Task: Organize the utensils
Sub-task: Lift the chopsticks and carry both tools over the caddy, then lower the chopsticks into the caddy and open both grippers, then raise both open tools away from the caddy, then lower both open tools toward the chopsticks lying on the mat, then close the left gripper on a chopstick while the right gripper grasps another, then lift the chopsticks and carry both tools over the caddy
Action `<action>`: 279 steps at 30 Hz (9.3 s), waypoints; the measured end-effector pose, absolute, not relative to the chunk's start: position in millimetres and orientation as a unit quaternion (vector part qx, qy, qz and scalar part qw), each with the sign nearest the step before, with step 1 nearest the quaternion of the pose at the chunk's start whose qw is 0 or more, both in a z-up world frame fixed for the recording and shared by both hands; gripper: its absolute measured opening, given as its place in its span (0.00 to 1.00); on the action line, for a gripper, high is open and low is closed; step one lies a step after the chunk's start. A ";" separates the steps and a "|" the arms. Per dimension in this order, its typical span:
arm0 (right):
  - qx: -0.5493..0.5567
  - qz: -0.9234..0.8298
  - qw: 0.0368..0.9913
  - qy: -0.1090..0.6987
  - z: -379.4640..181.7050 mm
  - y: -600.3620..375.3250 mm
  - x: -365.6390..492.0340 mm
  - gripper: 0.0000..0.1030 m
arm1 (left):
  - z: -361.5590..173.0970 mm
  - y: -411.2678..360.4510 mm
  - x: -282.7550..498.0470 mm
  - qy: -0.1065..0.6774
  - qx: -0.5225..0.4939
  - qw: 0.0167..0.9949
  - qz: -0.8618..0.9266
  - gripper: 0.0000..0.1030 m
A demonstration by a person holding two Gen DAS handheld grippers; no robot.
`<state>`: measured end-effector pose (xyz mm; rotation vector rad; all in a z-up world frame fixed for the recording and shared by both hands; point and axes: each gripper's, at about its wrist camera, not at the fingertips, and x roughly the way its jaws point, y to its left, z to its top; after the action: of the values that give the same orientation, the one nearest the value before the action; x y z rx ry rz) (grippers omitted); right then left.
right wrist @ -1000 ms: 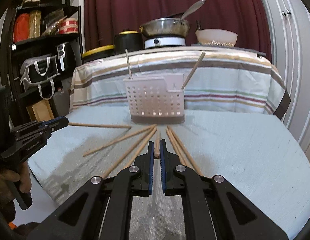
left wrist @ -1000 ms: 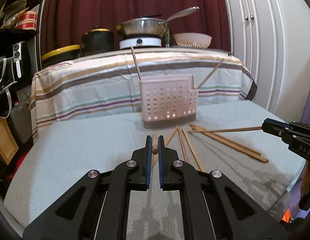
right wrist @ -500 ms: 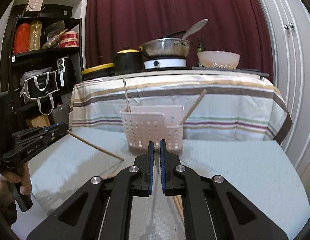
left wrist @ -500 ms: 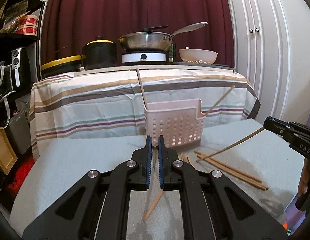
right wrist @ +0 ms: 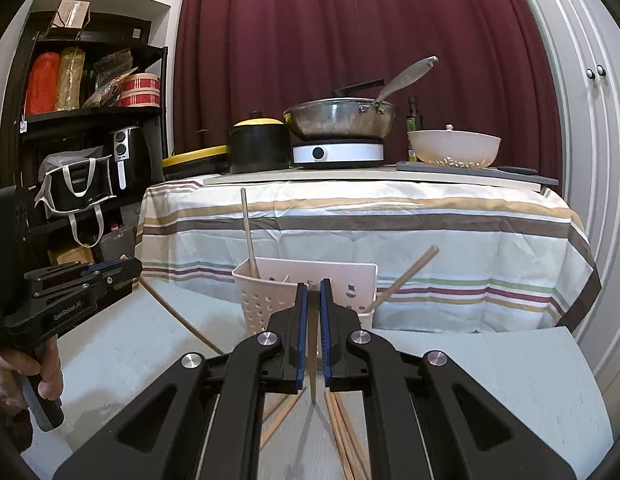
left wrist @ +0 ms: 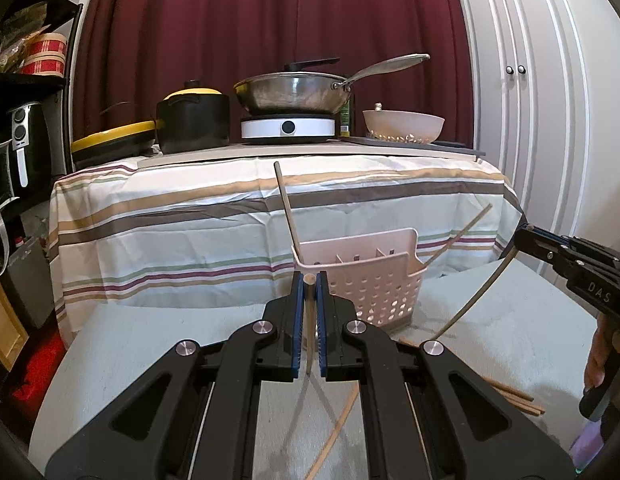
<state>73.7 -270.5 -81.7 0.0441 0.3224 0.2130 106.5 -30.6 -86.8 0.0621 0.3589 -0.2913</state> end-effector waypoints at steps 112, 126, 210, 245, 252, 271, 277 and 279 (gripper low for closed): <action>0.049 0.055 0.946 0.316 -239.4 -317.0 -21.0 0.29 | -203.4 -11.1 39.7 0.282 0.002 0.956 -0.081 0.57; 0.044 0.060 0.945 0.319 -239.1 -311.5 -22.5 0.29 | -211.2 -11.0 41.6 0.292 -0.001 0.953 -0.084 0.57; 0.037 0.087 0.940 0.329 -244.6 -291.0 -16.7 0.07 | -243.7 -31.5 44.4 0.343 0.040 0.929 -0.134 0.09; 0.060 0.091 0.961 0.256 -171.0 -294.9 -4.3 0.07 | -133.5 -19.1 44.6 0.186 0.011 0.975 -0.123 0.05; 0.053 0.095 0.966 0.235 -148.8 -294.3 23.1 0.07 | -108.8 -22.8 72.2 0.157 0.009 0.979 -0.127 0.05; 0.044 0.103 0.978 0.178 -107.8 -285.6 92.1 0.07 | -86.5 -30.6 132.6 0.130 0.003 0.984 -0.123 0.05; 0.042 0.103 0.978 0.178 -107.0 -280.7 106.3 0.07 | -89.1 -30.8 139.3 0.126 0.002 0.984 -0.123 0.05; 0.041 0.102 0.978 0.176 -105.8 -279.7 108.3 0.07 | -89.3 -30.8 139.6 0.123 0.002 0.984 -0.126 0.05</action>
<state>108.3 -279.7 -105.8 0.0836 0.3550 0.2065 139.6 -30.8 -89.3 0.0048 0.2482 -0.2541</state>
